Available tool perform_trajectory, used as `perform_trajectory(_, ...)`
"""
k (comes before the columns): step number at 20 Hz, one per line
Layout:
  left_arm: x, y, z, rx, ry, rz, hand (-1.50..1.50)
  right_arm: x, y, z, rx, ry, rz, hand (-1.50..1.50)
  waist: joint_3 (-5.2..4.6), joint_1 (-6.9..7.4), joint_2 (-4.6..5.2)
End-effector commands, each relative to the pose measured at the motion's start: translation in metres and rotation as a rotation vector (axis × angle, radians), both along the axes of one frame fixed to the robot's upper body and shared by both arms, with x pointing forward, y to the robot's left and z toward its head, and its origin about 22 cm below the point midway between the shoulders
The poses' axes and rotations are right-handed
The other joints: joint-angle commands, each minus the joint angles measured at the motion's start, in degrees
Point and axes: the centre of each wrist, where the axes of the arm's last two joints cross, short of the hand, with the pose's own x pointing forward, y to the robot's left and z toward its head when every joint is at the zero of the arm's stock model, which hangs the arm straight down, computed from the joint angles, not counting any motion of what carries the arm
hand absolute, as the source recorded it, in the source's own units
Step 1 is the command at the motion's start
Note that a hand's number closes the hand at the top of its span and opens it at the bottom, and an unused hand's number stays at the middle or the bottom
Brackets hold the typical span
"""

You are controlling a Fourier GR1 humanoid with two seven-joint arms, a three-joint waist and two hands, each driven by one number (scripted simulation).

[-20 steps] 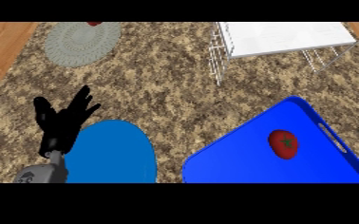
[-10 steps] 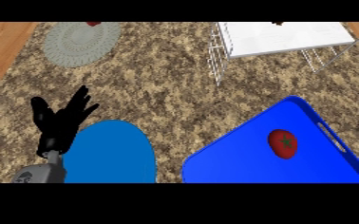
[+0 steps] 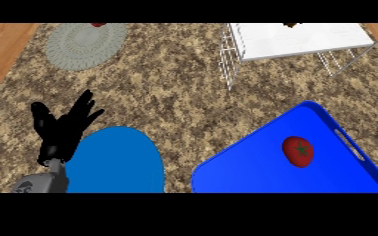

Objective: Pick the sweet potato from the tray and place it in the tiered shelf

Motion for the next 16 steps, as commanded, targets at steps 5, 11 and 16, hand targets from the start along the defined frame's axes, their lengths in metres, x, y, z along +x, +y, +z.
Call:
perform_trajectory(5, -0.005, -0.007, -0.010, -0.001, 0.076, -0.005, 0.00, -0.035, -0.075, 0.011, 0.165, -0.026, -0.240, -1.50, -0.32, 0.18, 0.49)
perform_trajectory(11, 0.004, 0.004, -0.003, 0.000, 0.081, 0.001, 0.00, -0.080, -0.144, 0.011, 0.216, -0.016, -0.209, -1.50, -0.24, 0.06, 0.77)
perform_trajectory(16, -0.014, -0.021, -0.013, -0.009, 0.086, -0.025, 0.00, -0.093, -0.167, -0.005, 0.185, -0.042, -0.200, -1.50, -0.20, 1.02, 0.70)
